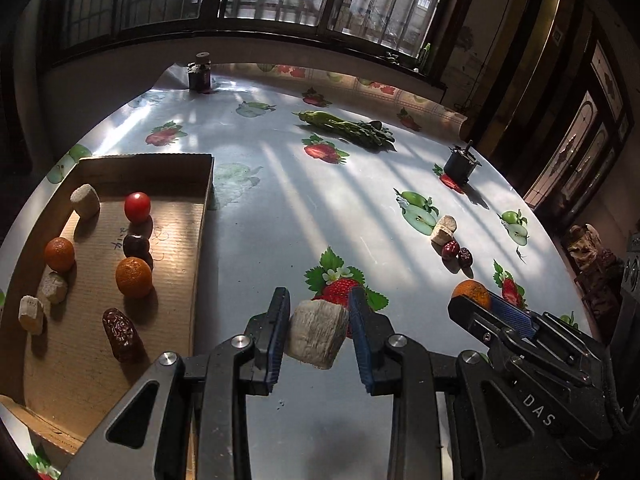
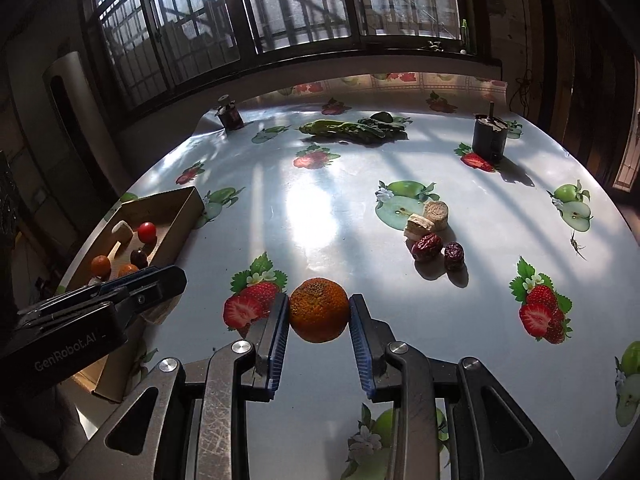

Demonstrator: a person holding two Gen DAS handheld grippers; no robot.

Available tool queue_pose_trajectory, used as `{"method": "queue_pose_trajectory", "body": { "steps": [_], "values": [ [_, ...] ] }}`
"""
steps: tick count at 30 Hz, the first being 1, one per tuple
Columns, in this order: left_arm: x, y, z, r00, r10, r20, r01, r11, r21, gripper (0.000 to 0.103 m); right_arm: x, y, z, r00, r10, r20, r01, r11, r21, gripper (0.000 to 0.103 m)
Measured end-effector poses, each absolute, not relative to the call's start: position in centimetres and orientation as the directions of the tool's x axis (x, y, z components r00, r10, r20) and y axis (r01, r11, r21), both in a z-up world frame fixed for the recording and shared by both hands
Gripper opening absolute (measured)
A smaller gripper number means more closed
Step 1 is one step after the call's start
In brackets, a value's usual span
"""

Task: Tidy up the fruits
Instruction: 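Carry bread chunk and orange into the tray and open both tools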

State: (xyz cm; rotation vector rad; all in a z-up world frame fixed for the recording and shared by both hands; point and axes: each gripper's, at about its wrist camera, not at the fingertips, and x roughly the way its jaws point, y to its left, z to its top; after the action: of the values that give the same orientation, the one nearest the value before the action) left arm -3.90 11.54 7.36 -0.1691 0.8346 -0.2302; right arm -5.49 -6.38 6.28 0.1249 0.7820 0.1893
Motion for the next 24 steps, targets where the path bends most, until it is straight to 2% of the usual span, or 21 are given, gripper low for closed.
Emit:
{"method": "queue_pose_trajectory", "body": {
  "steps": [14, 18, 24],
  "values": [
    [-8.2, 21.2, 8.0, 0.715, -0.135, -0.686, -0.050, 0.969, -0.242, 0.029, -8.2, 2.7, 7.7, 0.659, 0.316, -0.682, -0.258, 0.947, 0.190, 0.033],
    [-8.5, 25.5, 7.2, 0.714, -0.050, -0.698, -0.153, 0.962, -0.225, 0.029, -8.1, 6.6, 7.6, 0.620, 0.380, -0.687, -0.338, 0.919, 0.203, 0.033],
    [-8.4, 30.0, 4.8, 0.671, 0.008, -0.742, -0.250, 0.944, -0.217, 0.028, -6.7, 11.6, 5.6, 0.521, 0.443, -0.730, -0.412, 0.879, 0.239, 0.033]
  ]
}}
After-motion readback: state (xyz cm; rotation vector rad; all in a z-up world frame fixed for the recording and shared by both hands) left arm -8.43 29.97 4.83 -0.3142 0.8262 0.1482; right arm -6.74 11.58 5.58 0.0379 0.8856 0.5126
